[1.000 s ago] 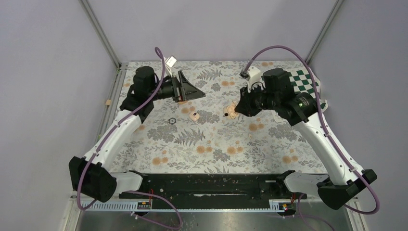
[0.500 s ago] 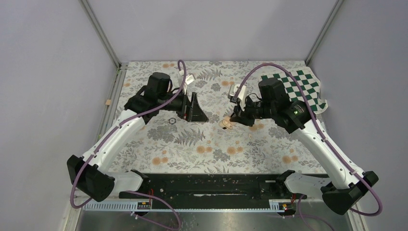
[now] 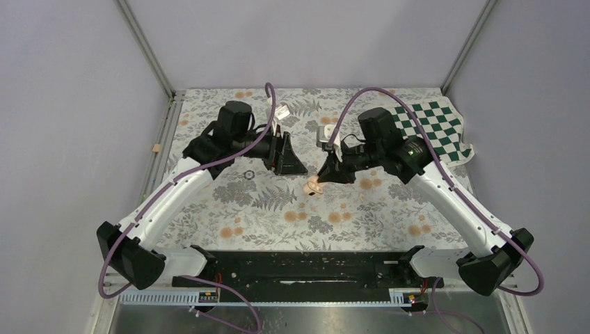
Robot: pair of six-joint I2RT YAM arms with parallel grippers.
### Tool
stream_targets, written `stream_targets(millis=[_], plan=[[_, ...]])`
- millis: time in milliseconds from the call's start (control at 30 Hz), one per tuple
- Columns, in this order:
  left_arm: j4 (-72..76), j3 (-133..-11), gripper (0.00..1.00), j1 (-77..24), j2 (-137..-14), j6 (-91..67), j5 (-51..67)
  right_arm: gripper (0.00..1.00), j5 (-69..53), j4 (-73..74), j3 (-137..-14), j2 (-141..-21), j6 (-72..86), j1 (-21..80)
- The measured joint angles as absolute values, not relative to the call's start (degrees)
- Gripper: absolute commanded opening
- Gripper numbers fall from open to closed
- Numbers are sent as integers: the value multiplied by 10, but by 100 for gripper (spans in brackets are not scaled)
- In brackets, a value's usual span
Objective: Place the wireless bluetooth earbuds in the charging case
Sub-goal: Adjust the charging case.
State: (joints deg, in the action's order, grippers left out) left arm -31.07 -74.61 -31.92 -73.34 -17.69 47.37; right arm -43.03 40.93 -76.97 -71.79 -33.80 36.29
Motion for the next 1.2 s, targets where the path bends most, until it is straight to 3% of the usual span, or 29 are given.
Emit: stream_targets(millis=[233, 500, 867, 1200], plan=[[-303, -750, 59, -352, -756, -174, 477, 0, -461, 412, -790, -724, -335, 364], [-303, -753, 31, -362, -762, -175, 480, 0, -466, 415, -795, -745, -326, 364], [-317, -756, 32, -365, -762, -167, 482, 0, -466, 415, -798, -748, -323, 364], [-331, -762, 3, -369, -763, -157, 480, 0, -467, 419, -800, -751, -309, 364]])
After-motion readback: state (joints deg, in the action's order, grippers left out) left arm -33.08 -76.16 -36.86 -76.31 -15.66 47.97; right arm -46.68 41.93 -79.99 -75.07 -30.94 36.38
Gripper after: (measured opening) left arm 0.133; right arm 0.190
